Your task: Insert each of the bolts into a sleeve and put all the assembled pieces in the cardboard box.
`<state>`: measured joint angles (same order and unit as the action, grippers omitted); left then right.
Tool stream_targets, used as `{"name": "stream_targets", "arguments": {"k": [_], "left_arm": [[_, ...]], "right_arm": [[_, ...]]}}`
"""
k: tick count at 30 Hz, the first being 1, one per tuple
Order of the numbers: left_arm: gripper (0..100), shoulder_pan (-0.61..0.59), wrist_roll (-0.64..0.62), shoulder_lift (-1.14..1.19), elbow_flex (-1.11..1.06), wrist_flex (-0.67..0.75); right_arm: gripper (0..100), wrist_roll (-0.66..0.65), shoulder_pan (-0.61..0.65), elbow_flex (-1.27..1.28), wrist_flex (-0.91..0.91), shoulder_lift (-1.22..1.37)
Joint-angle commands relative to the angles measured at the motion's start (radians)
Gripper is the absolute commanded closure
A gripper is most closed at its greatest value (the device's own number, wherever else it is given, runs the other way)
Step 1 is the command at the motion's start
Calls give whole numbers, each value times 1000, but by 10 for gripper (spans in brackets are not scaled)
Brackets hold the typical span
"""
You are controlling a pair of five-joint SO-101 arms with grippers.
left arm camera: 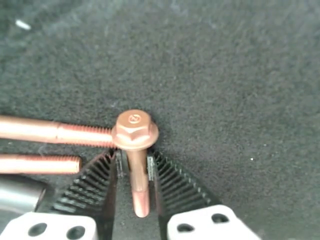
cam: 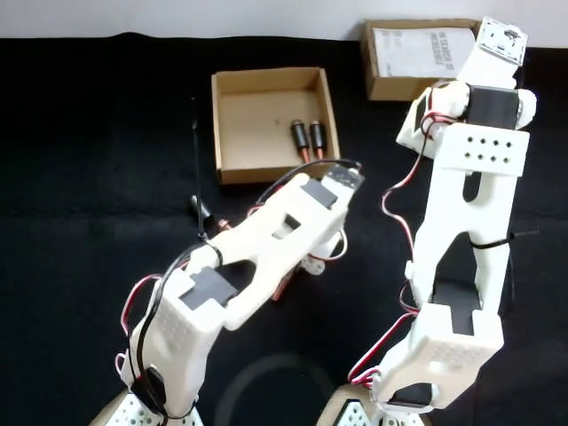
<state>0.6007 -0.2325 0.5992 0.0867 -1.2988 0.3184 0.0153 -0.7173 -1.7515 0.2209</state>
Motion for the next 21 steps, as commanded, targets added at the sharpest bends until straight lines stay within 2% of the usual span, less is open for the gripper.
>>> {"name": "stream_targets", "arguments": {"k": [1,6,11,16,21], "left_arm": [[992,5,-2,25,58,-28],[992,5,-2,-42,108,-104],[992,-21,-2,-208,104,-106],[992,-140,-3,-367,102,-71],[992,-305,-124,-499,108,-26]], "right_arm": [[991,-8,8,-5,-8,-71],[991,-43,18,-12,-7,-73],[991,-87,59,-42,15,-84],[991,-132,131,-82,13,-125],[991,-152,213,-87,13,-148]]}}
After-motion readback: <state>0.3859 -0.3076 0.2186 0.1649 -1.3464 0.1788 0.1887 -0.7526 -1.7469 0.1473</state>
